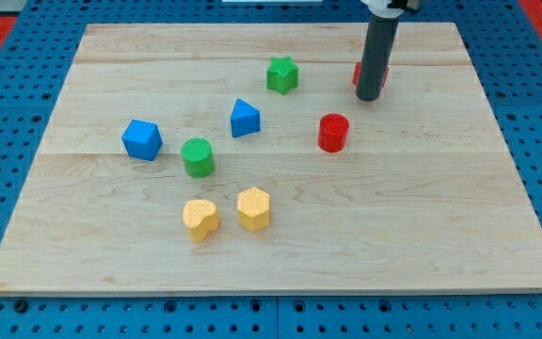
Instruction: Slide the red star towards the top right
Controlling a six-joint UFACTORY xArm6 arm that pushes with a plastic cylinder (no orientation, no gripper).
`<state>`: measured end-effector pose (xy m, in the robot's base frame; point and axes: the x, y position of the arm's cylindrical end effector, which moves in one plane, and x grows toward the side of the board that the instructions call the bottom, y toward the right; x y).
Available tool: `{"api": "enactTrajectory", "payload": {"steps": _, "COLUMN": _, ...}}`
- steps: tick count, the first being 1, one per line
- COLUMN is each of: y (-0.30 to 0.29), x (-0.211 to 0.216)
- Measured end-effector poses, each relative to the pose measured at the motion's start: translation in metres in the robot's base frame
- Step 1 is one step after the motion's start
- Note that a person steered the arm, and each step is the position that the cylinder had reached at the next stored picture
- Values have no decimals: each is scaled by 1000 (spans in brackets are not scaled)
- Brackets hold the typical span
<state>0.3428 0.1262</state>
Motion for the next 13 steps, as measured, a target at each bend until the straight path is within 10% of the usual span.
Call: {"api": "enactTrajectory", "payload": {"steps": 13, "y": -2, "x": -64}}
